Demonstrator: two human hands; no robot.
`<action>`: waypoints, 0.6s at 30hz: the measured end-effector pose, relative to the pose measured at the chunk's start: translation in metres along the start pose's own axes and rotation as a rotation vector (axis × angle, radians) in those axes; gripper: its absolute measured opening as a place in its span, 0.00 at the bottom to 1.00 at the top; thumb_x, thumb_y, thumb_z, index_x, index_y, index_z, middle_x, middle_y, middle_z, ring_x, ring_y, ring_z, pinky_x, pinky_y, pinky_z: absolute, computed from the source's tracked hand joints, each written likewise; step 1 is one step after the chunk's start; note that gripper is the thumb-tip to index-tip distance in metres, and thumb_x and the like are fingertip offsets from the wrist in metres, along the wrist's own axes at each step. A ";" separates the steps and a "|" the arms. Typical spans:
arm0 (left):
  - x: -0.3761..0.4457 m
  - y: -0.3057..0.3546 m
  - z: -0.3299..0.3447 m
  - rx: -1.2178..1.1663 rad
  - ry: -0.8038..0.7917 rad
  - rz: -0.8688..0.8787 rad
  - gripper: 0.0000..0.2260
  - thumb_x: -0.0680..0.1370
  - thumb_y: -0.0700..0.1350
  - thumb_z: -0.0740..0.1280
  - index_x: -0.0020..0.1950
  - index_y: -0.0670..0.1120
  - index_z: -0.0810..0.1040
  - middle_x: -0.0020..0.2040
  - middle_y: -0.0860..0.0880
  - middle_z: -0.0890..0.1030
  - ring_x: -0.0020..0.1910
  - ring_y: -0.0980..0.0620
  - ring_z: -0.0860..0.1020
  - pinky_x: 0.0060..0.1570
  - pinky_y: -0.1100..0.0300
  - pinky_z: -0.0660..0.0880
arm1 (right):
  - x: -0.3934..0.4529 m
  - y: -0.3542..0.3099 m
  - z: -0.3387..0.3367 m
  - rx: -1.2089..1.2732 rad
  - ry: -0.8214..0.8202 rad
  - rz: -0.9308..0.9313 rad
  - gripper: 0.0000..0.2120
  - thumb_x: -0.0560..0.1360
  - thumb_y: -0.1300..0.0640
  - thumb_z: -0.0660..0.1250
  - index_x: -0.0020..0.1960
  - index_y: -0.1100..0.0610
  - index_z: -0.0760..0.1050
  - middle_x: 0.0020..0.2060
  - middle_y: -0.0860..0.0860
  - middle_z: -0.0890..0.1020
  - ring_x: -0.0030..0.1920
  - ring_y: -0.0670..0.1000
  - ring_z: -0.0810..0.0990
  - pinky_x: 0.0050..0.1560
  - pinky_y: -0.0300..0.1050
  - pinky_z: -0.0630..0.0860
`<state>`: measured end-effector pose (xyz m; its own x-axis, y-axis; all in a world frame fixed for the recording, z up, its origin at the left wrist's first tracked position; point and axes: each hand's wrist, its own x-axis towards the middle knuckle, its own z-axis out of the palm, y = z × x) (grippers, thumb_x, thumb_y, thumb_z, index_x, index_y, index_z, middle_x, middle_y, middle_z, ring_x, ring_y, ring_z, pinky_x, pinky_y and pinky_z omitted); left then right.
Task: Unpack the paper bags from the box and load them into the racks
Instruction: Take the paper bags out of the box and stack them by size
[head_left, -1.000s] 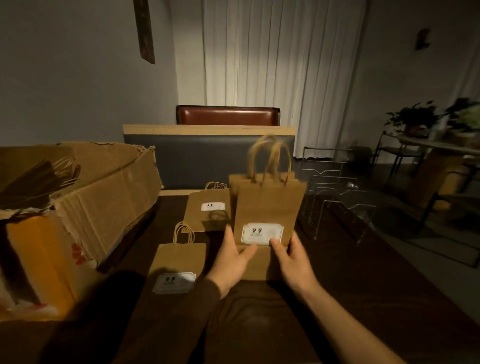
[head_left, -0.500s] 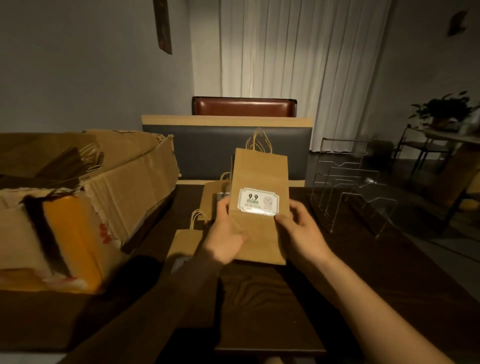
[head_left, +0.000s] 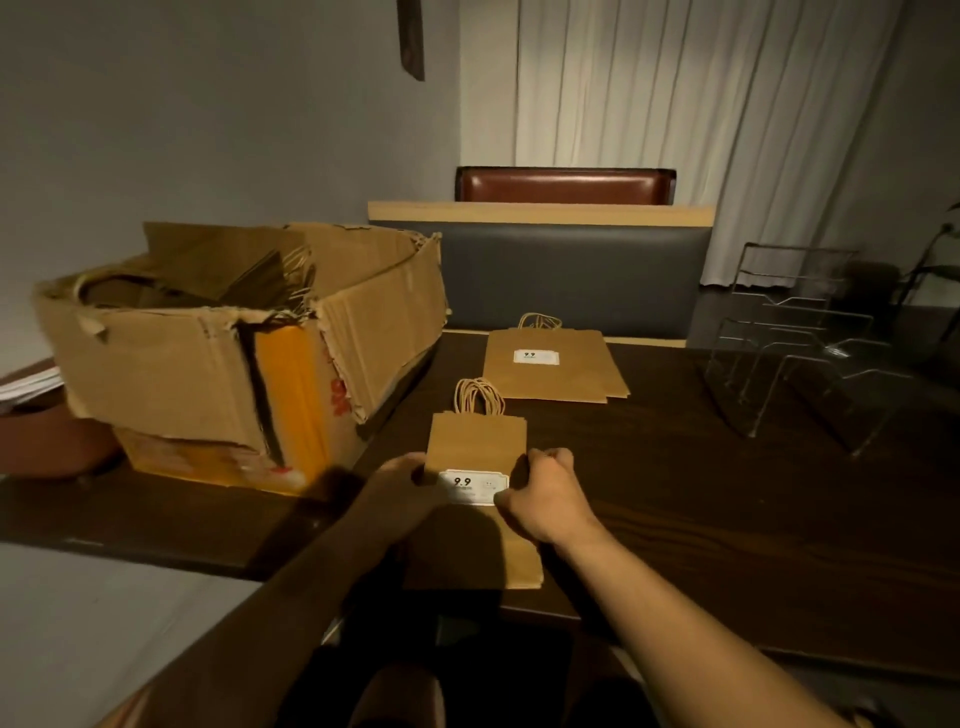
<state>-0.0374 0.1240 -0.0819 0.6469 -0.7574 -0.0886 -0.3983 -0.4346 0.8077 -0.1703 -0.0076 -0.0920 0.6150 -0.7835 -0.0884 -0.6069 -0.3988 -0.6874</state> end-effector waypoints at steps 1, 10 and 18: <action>0.002 0.003 0.001 -0.074 0.007 -0.007 0.04 0.76 0.41 0.70 0.45 0.50 0.78 0.43 0.52 0.79 0.47 0.52 0.79 0.43 0.60 0.75 | 0.000 -0.001 0.005 0.149 -0.007 0.024 0.20 0.72 0.58 0.73 0.62 0.56 0.74 0.63 0.52 0.71 0.59 0.54 0.77 0.65 0.46 0.74; 0.013 0.022 0.004 -0.318 -0.056 -0.038 0.08 0.78 0.38 0.64 0.44 0.51 0.74 0.48 0.48 0.78 0.44 0.54 0.75 0.45 0.60 0.70 | 0.003 -0.010 0.006 0.848 -0.007 0.150 0.21 0.68 0.68 0.65 0.59 0.55 0.76 0.50 0.55 0.86 0.50 0.57 0.85 0.52 0.56 0.83; 0.001 -0.003 -0.015 0.441 -0.493 0.303 0.48 0.65 0.68 0.74 0.77 0.70 0.48 0.77 0.62 0.30 0.79 0.50 0.40 0.77 0.45 0.56 | 0.004 0.005 -0.024 0.625 -0.102 0.083 0.17 0.79 0.66 0.63 0.61 0.47 0.71 0.48 0.45 0.81 0.52 0.49 0.82 0.59 0.50 0.79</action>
<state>-0.0262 0.1317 -0.0757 0.1393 -0.9621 -0.2345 -0.8061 -0.2477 0.5374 -0.1834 -0.0241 -0.0783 0.6419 -0.7384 -0.2066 -0.2657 0.0386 -0.9633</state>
